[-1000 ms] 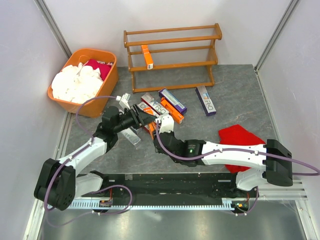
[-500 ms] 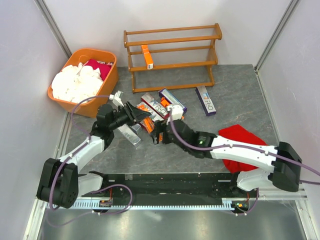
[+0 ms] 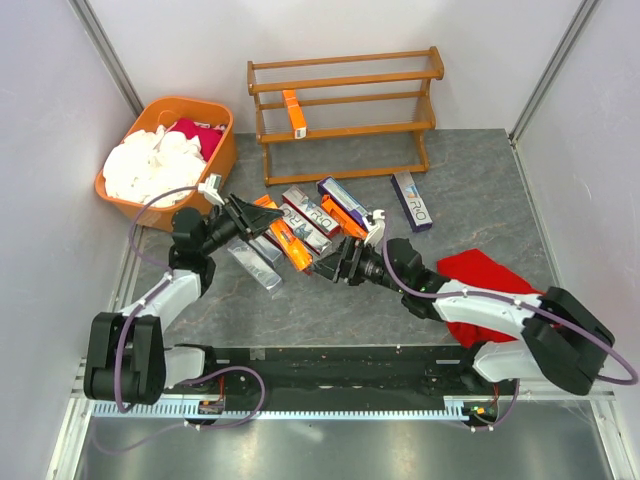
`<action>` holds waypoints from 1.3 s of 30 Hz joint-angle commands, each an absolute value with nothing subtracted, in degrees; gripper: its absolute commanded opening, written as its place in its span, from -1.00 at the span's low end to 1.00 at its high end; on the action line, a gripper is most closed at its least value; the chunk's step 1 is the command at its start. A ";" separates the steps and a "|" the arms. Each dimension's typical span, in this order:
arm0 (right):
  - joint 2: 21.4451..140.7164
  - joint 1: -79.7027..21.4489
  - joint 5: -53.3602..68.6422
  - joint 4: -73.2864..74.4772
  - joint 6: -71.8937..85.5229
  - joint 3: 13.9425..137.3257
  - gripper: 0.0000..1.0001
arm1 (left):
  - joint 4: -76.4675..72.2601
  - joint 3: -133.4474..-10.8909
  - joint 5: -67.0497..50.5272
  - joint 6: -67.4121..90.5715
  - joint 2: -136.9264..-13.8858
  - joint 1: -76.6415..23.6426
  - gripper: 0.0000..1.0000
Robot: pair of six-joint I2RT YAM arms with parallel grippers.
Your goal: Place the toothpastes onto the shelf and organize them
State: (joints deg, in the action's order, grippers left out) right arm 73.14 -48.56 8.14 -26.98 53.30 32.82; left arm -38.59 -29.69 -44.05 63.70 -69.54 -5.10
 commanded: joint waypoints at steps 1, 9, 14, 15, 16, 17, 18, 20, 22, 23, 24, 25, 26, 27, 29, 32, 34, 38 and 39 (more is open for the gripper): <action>77.86 -47.72 18.63 -49.20 62.04 29.62 0.81 | -54.72 -27.69 -48.86 73.82 -72.68 -4.83 -0.21; 81.82 -47.64 18.81 -56.77 64.16 29.27 0.72 | -58.36 -26.81 -49.31 76.64 -73.57 -4.83 -0.22; 86.39 -47.64 20.65 -62.30 66.70 30.67 0.40 | -58.53 -26.19 -49.31 76.73 -73.21 -4.83 -0.21; 87.09 -47.64 21.00 -63.27 67.23 30.85 0.35 | -58.62 -26.10 -49.22 76.82 -73.21 -4.83 -0.21; 88.14 -47.64 21.35 -64.24 68.28 30.76 0.30 | -58.62 -26.10 -49.31 76.82 -73.30 -4.83 -0.21; 88.42 -47.72 21.27 -65.81 68.73 30.41 0.20 | -58.71 -26.10 -49.31 76.90 -73.39 -4.83 -0.21; 88.59 -47.72 21.01 -66.09 68.99 30.15 0.12 | -58.88 -26.10 -49.39 76.90 -73.39 -4.83 -0.21; 88.42 -47.72 20.31 -67.14 69.43 29.45 -0.05 | -59.41 -25.93 -49.48 77.17 -73.56 -4.83 -0.20; 88.07 -47.72 20.04 -67.50 69.43 29.18 -0.19 | -59.59 -25.84 -49.48 76.99 -73.65 -4.83 -0.12; 87.89 -47.64 19.87 -67.67 69.35 28.92 -0.29 | -59.59 -25.75 -49.57 76.99 -73.74 -4.83 -0.07; 87.54 -47.64 19.86 -67.76 69.17 28.92 -0.31 | -59.59 -25.66 -49.66 76.91 -73.83 -4.83 0.08; 87.37 -47.64 19.78 -67.68 69.26 28.74 -0.36 | -59.59 -25.66 -50.01 76.56 -73.92 -4.83 0.20; 87.19 -47.64 19.51 -67.68 69.26 28.65 -0.38 | -59.42 -25.66 -50.10 76.38 -74.00 -4.83 0.33; 86.67 -47.55 19.16 -67.50 69.43 28.48 -0.40 | -58.89 -25.84 -50.53 75.77 -73.92 -4.83 0.64; 86.57 -47.20 18.90 -67.06 69.61 28.13 -0.42 | -56.43 -26.28 -51.24 74.19 -73.65 -4.83 0.99; 86.22 -46.32 18.63 -66.62 69.96 27.34 -0.43 | -49.70 -27.50 -52.12 70.41 -72.69 -4.83 0.99; 86.13 -45.44 18.54 -65.92 69.96 26.81 -0.44 | -43.98 -28.56 -51.42 64.97 -70.76 -4.83 0.99; 85.96 -43.42 18.72 -64.43 69.52 26.28 -0.45 | -17.75 -33.64 -44.93 51.62 -65.58 -4.83 0.99; 85.78 -42.46 18.81 -63.64 69.26 26.45 -0.45 | -12.71 -34.79 -40.56 46.46 -64.52 -4.83 0.99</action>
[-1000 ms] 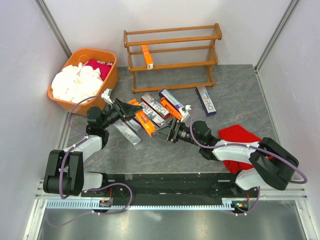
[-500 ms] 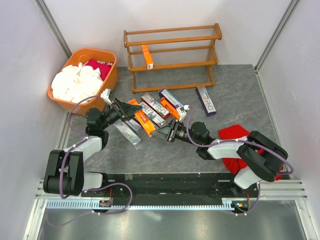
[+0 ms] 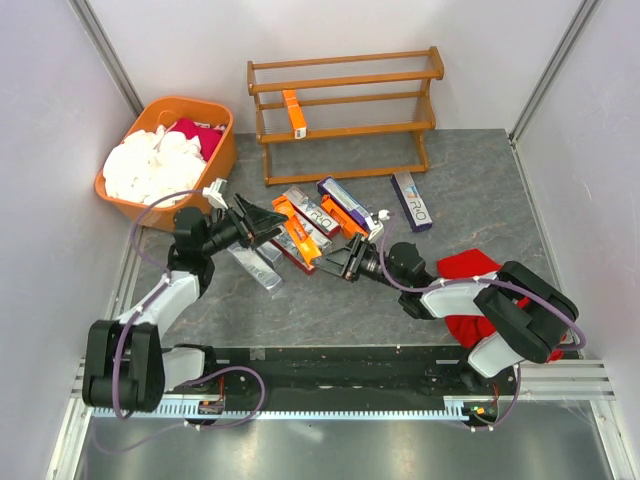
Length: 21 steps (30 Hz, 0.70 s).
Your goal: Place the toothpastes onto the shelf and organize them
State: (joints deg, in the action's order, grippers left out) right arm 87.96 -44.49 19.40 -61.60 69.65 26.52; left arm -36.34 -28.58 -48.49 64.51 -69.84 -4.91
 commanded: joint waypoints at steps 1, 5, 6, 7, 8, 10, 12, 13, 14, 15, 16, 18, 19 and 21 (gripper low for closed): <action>85.87 -42.02 19.16 -62.41 68.39 26.89 -0.45 | -8.92 -35.85 -38.08 44.14 -62.68 -4.83 0.99; 86.31 -39.38 19.16 -57.31 65.31 29.44 -0.46 | 2.71 -39.28 -29.28 37.54 -59.42 -4.83 0.99; 86.40 -38.33 19.07 -56.09 64.61 31.01 -0.45 | 4.29 -39.55 -27.70 36.22 -58.98 -4.83 0.99; 86.57 -37.62 18.90 -53.73 63.21 31.81 -0.45 | 5.00 -39.64 -27.25 35.78 -58.63 -4.83 0.99; 87.01 -37.01 18.90 -52.57 62.50 32.86 -0.45 | 5.18 -39.73 -26.99 35.51 -58.62 -4.83 0.99; 87.54 -34.72 18.46 -48.02 60.92 36.72 -0.45 | 5.36 -39.55 -26.98 35.16 -58.71 -4.83 0.99; 88.94 -32.44 17.93 -43.88 58.81 41.28 -0.45 | 5.45 -39.46 -27.16 34.98 -59.15 -4.83 0.99; 89.55 -31.65 17.67 -42.81 58.36 42.87 -0.45 | 5.36 -39.46 -27.16 34.89 -59.41 -4.83 0.99; 91.21 -30.16 17.58 -41.76 57.05 44.63 -0.45 | 5.36 -39.46 -27.33 34.72 -59.68 -4.83 0.99; 92.19 -29.45 17.67 -39.22 56.52 48.48 -0.46 | 5.45 -39.46 -27.42 34.72 -59.76 -4.83 0.99; 93.15 -28.83 17.49 -37.98 55.99 50.34 -0.45 | 5.36 -39.38 -27.42 34.54 -59.85 -4.83 0.99; 96.84 -27.34 17.05 -34.22 54.32 56.65 -0.45 | 5.36 -39.29 -27.33 34.54 -60.12 -4.83 0.99; 98.25 -26.72 17.22 -33.06 53.97 58.69 -0.45 | 5.36 -39.20 -27.42 34.54 -60.20 -4.83 0.99; 102.47 -25.58 16.79 -31.83 53.88 64.38 -0.45 | 5.27 -39.02 -27.86 34.45 -60.47 -4.83 0.99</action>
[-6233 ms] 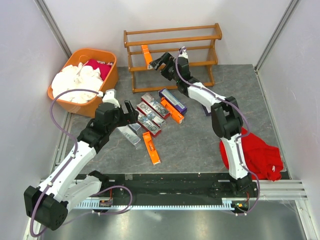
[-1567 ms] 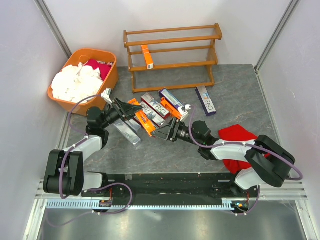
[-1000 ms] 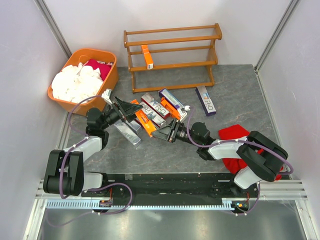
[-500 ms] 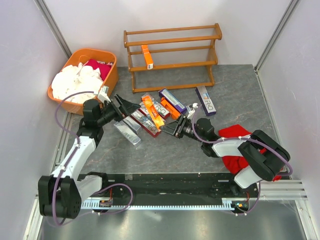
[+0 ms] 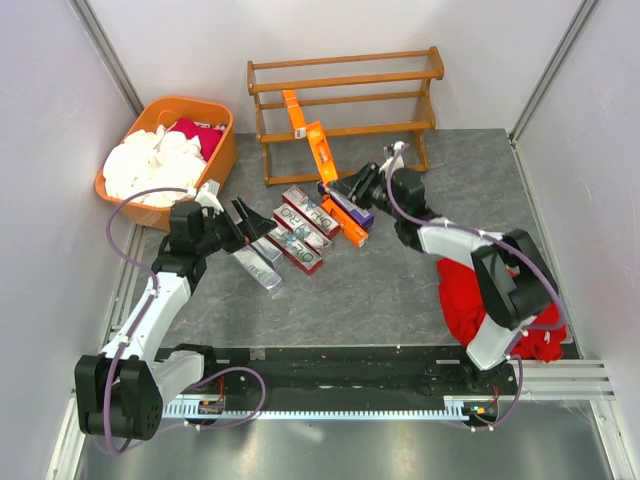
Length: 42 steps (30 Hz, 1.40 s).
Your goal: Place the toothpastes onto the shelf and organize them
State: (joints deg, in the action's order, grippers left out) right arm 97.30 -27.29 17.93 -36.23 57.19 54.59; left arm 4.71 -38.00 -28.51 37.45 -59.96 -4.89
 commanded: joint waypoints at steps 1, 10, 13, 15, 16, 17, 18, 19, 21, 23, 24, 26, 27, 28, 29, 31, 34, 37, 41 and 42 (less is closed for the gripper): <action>103.96 -25.23 16.96 -31.03 53.70 66.60 -0.45 | 5.19 -38.76 -28.04 34.54 -60.56 -4.83 0.99; 121.71 -22.85 15.13 -19.96 52.12 93.50 -0.45 | 5.01 -37.79 -28.74 34.28 -60.47 -4.83 0.99; 125.66 -22.68 14.42 -17.85 52.64 99.48 -0.45 | 4.92 -37.71 -28.83 34.28 -60.64 -4.83 0.99; 127.43 -22.68 14.15 -16.62 53.43 103.68 -0.44 | 4.92 -37.79 -29.00 34.10 -60.91 -4.83 0.99; 129.18 -22.68 14.24 -16.09 53.96 105.02 -0.44 | 4.92 -37.79 -29.18 34.10 -61.00 -4.83 0.99; 130.16 -22.68 13.89 -15.65 54.49 106.42 -0.43 | 4.92 -37.88 -29.44 34.10 -61.26 -4.83 0.99; 131.04 -22.68 13.89 -14.34 54.84 109.39 -0.44 | 4.92 -37.97 -29.53 34.10 -61.35 -4.83 0.99; 132.79 -22.68 14.06 -13.98 55.28 110.73 -0.43 | 4.92 -37.97 -29.53 34.10 -61.43 -4.83 0.99; 134.20 -22.76 14.24 -13.28 56.60 113.89 -0.43 | 4.92 -37.97 -29.97 34.01 -61.61 -4.83 0.99; 136.14 -22.94 14.50 -12.92 57.39 115.66 -0.41 | 4.92 -37.97 -30.06 34.01 -61.61 -4.83 0.99; 136.66 -23.03 14.59 -12.66 57.91 117.23 -0.41 | 4.83 -37.97 -30.06 34.01 -61.79 -4.83 0.99; 137.98 -23.20 14.41 -12.48 58.27 119.17 -0.38 | 4.57 -38.06 -30.84 34.10 -61.96 -4.83 0.99; 138.34 -23.12 14.50 -12.65 59.05 119.79 -0.36 | 4.40 -38.14 -31.37 34.19 -62.48 -4.83 0.99; 139.38 -23.29 14.76 -12.74 59.41 120.49 -0.34 | 4.31 -38.14 -31.81 34.28 -62.84 -4.83 0.99; 139.92 -23.29 15.20 -12.66 59.76 121.46 -0.31 | 3.70 -38.14 -32.86 34.63 -63.10 -4.83 0.99; 141.41 -23.38 15.73 -12.04 60.73 124.09 -0.28 | 3.08 -38.06 -33.66 34.98 -64.24 -4.83 0.99; 142.55 -23.47 16.34 -11.52 61.61 126.30 -0.20 | 2.29 -38.14 -34.80 35.59 -65.38 -4.83 0.99; 142.12 -23.47 16.35 -11.51 61.53 125.78 -0.04 | 2.20 -38.23 -35.07 35.60 -65.57 -4.83 0.99; 139.40 -23.47 15.82 -12.30 60.65 121.05 0.53 | 2.11 -37.97 -35.33 35.51 -65.48 -4.83 0.99; 137.65 -23.38 15.47 -12.48 60.38 119.81 0.60 | 2.20 -37.97 -35.25 35.59 -65.48 -4.83 0.99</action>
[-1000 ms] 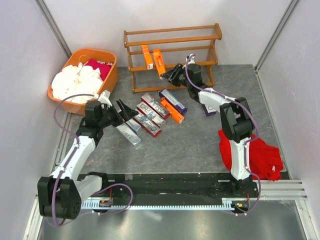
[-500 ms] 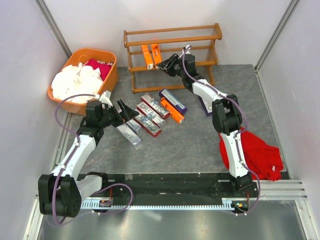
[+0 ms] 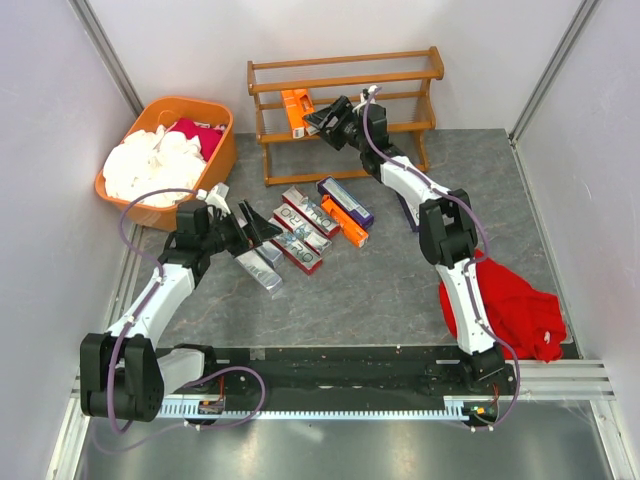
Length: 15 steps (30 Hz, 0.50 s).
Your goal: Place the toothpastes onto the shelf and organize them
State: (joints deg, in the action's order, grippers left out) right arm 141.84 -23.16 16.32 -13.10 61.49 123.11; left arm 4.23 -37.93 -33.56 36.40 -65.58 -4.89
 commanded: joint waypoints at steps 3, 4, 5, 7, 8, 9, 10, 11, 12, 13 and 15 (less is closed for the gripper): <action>133.97 -23.38 14.33 -12.57 59.15 114.80 0.83 | 2.20 -37.79 -35.42 35.51 -65.48 -4.83 0.99; 132.99 -23.38 13.89 -12.48 58.80 113.31 0.88 | 2.20 -37.79 -35.59 35.51 -65.48 -4.83 0.99; 131.93 -23.29 13.19 -12.48 57.67 110.42 0.96 | 2.20 -37.79 -35.60 35.51 -65.57 -4.83 0.99; 128.60 -23.47 12.22 -12.31 56.26 107.33 0.96 | 2.20 -37.71 -35.68 35.51 -65.48 -4.83 0.99; 127.54 -23.29 11.96 -12.91 55.81 104.18 0.96 | 2.20 -37.62 -35.77 35.51 -65.48 -4.83 0.99; 125.62 -23.47 11.87 -13.09 54.68 102.76 0.96 | 2.20 -37.62 -35.86 35.42 -65.48 -4.83 0.99; 124.73 -23.38 11.69 -13.36 54.41 101.44 0.96 | 2.11 -37.53 -35.77 35.51 -65.48 -4.83 0.99; 123.93 -23.29 11.78 -13.88 53.88 99.08 0.96 | 2.11 -37.36 -35.86 35.42 -65.48 -4.83 0.99; 122.27 -23.29 11.60 -14.67 53.18 97.75 0.96 | 2.02 -37.35 -35.95 35.42 -65.39 -4.83 0.99; 121.73 -23.29 11.69 -15.11 52.91 96.26 0.96 | 2.02 -37.27 -35.86 35.33 -65.39 -4.83 0.99; 120.24 -23.29 12.04 -14.33 51.17 95.54 0.96 | 1.93 -37.09 -35.86 35.42 -65.30 -4.83 0.99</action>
State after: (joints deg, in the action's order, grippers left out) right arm 126.30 -23.35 12.60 -12.71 55.40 97.34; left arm 4.12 -37.76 -34.50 36.40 -65.60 -4.89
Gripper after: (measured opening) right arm 0.979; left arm 0.994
